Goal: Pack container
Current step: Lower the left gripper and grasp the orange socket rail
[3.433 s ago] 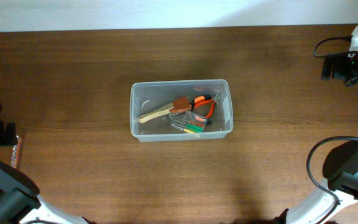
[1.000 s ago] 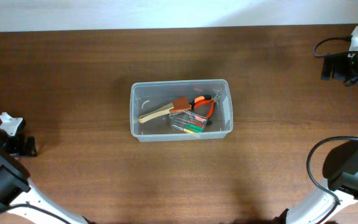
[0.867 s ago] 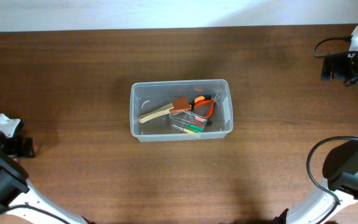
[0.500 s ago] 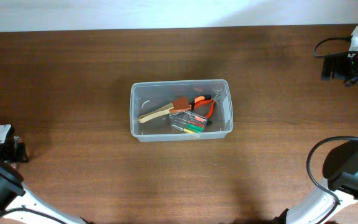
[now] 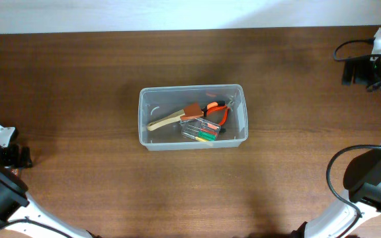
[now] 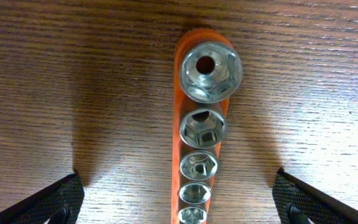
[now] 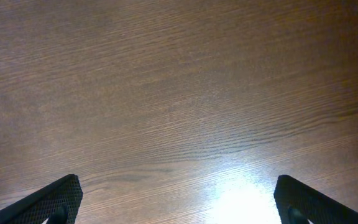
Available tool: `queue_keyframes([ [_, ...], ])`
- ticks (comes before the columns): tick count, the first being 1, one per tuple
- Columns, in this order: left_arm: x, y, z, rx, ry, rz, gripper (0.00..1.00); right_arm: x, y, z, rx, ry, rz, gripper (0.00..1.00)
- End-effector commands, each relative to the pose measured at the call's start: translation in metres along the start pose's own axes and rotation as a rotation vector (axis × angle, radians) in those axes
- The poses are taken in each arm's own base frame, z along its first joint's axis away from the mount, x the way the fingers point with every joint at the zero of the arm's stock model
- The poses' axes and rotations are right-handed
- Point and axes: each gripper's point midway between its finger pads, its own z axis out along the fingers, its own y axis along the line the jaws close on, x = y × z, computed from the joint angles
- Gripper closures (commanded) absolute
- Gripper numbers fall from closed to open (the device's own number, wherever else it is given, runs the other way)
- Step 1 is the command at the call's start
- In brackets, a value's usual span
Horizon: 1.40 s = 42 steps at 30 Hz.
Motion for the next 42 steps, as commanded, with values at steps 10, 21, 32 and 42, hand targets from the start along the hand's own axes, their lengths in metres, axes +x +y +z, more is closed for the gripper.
queue_keyframes([
  [10,-0.009,-0.018,0.003,0.084,-0.053,0.000,0.01,0.001,0.002,0.003,-0.008,0.005,-0.006,0.01],
  [21,-0.005,-0.002,0.004,0.002,-0.016,-0.001,0.00,0.001,0.002,0.003,-0.008,0.005,-0.006,0.01],
  [32,-0.007,-0.004,0.004,-0.003,-0.012,0.009,0.08,0.001,0.002,0.003,-0.008,0.005,-0.006,0.01],
  [42,-0.003,-0.003,0.003,-0.018,0.012,0.012,0.30,0.001,0.002,0.003,-0.008,0.005,-0.006,0.01],
])
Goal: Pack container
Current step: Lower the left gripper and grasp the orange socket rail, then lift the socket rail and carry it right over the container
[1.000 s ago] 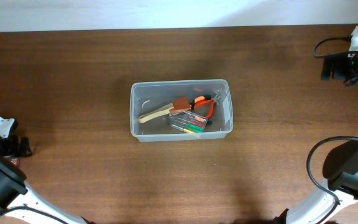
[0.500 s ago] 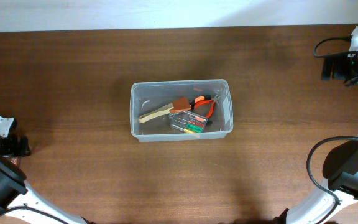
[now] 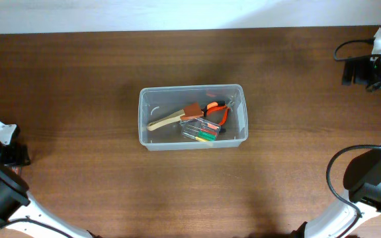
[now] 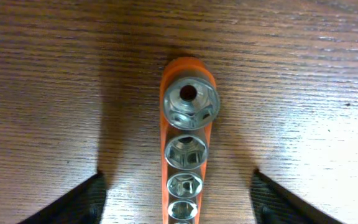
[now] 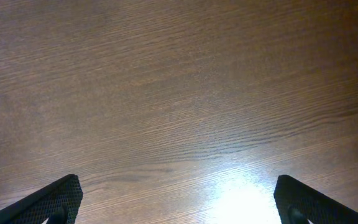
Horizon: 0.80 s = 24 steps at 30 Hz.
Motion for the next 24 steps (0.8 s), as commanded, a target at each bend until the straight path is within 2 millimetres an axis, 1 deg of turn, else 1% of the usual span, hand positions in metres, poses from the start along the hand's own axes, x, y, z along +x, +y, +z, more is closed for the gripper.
queue_keyframes([
  [1,0.0066,0.0019,0.0036,-0.027,0.042,0.005,0.31,0.0006,0.0024,0.0028,-0.008,0.005,-0.006,0.01],
  [6,0.0091,0.0037,0.0035,-0.039,0.056,0.005,0.40,0.0006,0.0024,0.0028,-0.008,0.005,-0.006,0.01],
  [10,0.0101,0.0028,0.0034,-0.035,0.060,0.006,0.57,0.0006,0.0024,0.0028,-0.008,0.005,-0.006,0.01],
  [11,0.0101,0.0028,0.0034,-0.035,0.060,0.005,0.59,0.0006,0.0024,0.0028,-0.008,0.005,-0.006,0.01],
  [13,0.0101,0.0028,0.0034,-0.035,0.060,0.005,0.60,0.0006,0.0024,0.0028,-0.008,0.005,-0.006,0.01],
  [17,0.0106,0.0024,0.0034,-0.033,0.062,0.006,0.65,0.0006,0.0024,0.0028,-0.008,0.005,-0.006,0.01],
  [21,0.0106,0.0023,0.0034,-0.033,0.062,0.006,0.77,0.0006,0.0024,0.0028,-0.008,0.005,-0.006,0.01],
  [24,0.0105,0.0023,0.0034,-0.033,0.062,0.005,0.80,0.0006,0.0024,0.0028,-0.008,0.005,-0.006,0.01],
])
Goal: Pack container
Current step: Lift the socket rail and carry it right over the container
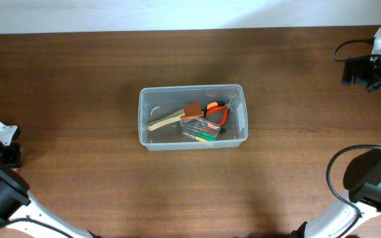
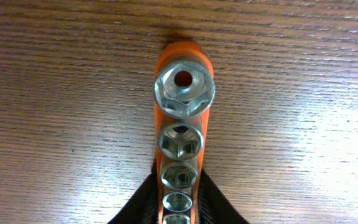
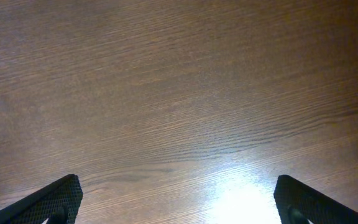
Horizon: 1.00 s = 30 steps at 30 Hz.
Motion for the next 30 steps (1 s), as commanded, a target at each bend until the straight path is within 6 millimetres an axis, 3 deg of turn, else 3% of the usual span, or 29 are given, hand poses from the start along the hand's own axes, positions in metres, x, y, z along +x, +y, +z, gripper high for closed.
queue_keyframes([
  [1,0.005,-0.001,0.004,-0.001,0.021,0.000,0.82,0.000,0.002,0.003,-0.008,0.004,-0.006,0.01],
  [9,0.002,-0.001,0.001,-0.003,0.018,0.003,0.97,0.000,0.002,0.003,-0.008,0.004,-0.006,0.01],
  [16,-0.020,0.005,-0.021,-0.039,-0.026,-0.005,0.98,0.000,0.002,0.003,-0.008,0.004,-0.006,0.01],
  [24,-0.073,0.000,-0.099,-0.104,-0.139,0.055,0.98,0.000,0.002,0.003,-0.008,0.004,-0.006,0.01],
  [27,-0.101,-0.022,-0.138,-0.075,-0.237,0.110,0.98,0.000,0.002,0.003,-0.008,0.004,-0.006,0.01],
  [30,-0.129,-0.061,-0.180,0.003,-0.365,0.186,0.98,0.000,0.002,0.003,-0.008,0.004,-0.006,0.01],
])
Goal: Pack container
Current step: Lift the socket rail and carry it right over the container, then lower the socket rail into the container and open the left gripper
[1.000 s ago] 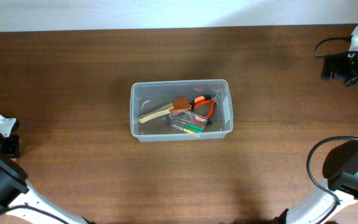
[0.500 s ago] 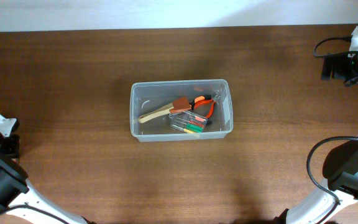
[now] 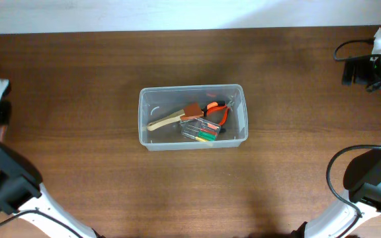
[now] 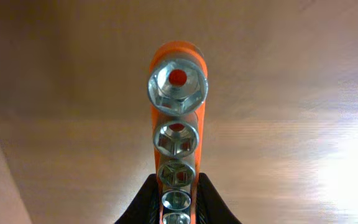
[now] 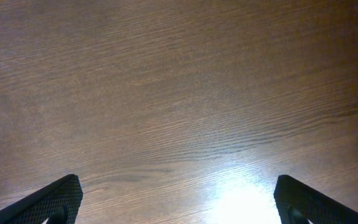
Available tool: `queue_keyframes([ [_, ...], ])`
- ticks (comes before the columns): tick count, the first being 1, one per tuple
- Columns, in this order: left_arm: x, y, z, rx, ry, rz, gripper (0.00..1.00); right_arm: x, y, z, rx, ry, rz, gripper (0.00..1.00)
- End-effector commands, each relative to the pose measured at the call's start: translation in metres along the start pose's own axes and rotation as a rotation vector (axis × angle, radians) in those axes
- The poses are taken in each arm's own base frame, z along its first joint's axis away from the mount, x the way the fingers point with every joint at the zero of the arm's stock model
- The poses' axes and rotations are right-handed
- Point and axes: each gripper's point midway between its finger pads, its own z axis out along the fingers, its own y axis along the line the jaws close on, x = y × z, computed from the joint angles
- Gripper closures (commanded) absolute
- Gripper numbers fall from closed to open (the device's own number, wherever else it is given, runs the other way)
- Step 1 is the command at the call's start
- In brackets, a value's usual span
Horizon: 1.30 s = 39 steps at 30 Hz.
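A clear plastic container point(image 3: 192, 117) stands mid-table, holding a wooden-handled tool, orange pliers and a clear case of small tools. An orange socket rail point(image 4: 178, 87) carrying a row of chrome sockets is held off the table; my left gripper point(image 4: 178, 200) is shut on its lower end. In the overhead view the left gripper appears blurred at the far left edge, well left of the container. My right gripper point(image 5: 178, 205) is open over bare wood, nothing between its fingers, and sits at the far right corner point(image 3: 366, 71).
The brown wooden table point(image 3: 78, 165) surrounds the container on all sides. A pale wall strip runs along the table's far edge. A black cable loops beside the right arm at the right edge.
The left gripper, still shut on the socket rail, has risen off the table and moved toward the far side at the left edge. The wood below now looks distant and blurred. The right arm is unchanged.
The left gripper was wide open over the socket rail lying on the table. Its fingers were then closer in on both sides, then shut on the rail's lower end. Now the rail is held above the table. The right gripper stayed open and still throughout.
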Motion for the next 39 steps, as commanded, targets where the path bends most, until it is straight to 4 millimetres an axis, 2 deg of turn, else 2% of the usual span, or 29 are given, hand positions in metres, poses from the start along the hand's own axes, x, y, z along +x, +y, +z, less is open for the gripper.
queue_keyframes([
  [1,-0.058,-0.042,-0.045,0.115,-0.214,0.068,0.98,0.000,0.002,0.003,-0.008,0.004,-0.006,0.01],
  [4,-0.095,-0.086,-0.087,0.217,-0.363,0.152,0.98,0.000,0.002,0.003,-0.008,0.004,-0.007,0.01],
  [9,-0.133,-0.156,-0.143,0.302,-0.516,0.305,0.98,0.000,0.002,0.003,-0.008,0.004,-0.007,0.01],
  [14,-0.145,-0.235,-0.167,0.349,-0.543,0.502,0.98,0.000,0.002,0.003,-0.008,0.004,-0.006,0.01],
  [20,-0.143,-0.331,-0.180,0.421,-0.540,0.727,0.98,0.000,0.002,0.003,-0.008,0.004,-0.006,0.01],
  [26,-0.125,-0.406,-0.190,0.447,-0.542,0.990,0.98,0.000,0.002,0.003,-0.008,0.004,-0.006,0.01],
  [32,-0.108,-0.445,-0.185,0.460,-0.505,1.117,0.98,0.000,0.002,0.003,-0.008,0.004,-0.007,0.01],
  [39,-0.085,-0.479,-0.152,0.522,-0.383,1.176,0.98,0.000,0.002,0.003,-0.008,0.004,-0.007,0.01],
])
